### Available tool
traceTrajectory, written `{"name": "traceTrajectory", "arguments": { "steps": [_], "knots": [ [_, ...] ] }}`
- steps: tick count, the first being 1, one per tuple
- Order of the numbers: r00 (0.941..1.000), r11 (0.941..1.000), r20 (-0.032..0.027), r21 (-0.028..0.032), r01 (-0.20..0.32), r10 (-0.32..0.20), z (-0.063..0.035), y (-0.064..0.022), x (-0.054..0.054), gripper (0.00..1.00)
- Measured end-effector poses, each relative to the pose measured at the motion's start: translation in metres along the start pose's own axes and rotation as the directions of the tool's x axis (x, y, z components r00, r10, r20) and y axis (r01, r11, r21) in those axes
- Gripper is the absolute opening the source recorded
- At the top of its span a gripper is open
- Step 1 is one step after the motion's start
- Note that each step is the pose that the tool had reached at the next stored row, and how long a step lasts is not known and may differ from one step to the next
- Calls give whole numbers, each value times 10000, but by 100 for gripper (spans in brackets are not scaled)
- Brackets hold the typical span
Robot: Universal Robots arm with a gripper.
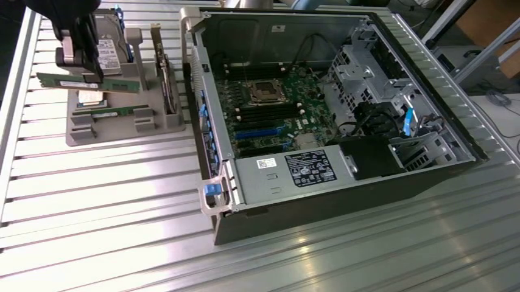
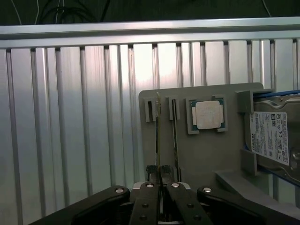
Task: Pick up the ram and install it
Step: 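Pick up the ram and move it above insertion slot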
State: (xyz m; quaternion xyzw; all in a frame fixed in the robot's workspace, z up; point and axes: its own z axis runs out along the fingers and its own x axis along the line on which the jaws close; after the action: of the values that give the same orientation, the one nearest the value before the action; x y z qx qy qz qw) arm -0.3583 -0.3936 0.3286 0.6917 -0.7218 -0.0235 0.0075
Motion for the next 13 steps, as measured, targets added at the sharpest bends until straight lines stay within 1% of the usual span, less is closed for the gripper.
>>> {"name": "traceTrajectory", "arguments": {
  "steps": [13],
  "knots": [
    [10000,10000,-1,-1,0,0,-91,4,-2,13]
  ]
}}
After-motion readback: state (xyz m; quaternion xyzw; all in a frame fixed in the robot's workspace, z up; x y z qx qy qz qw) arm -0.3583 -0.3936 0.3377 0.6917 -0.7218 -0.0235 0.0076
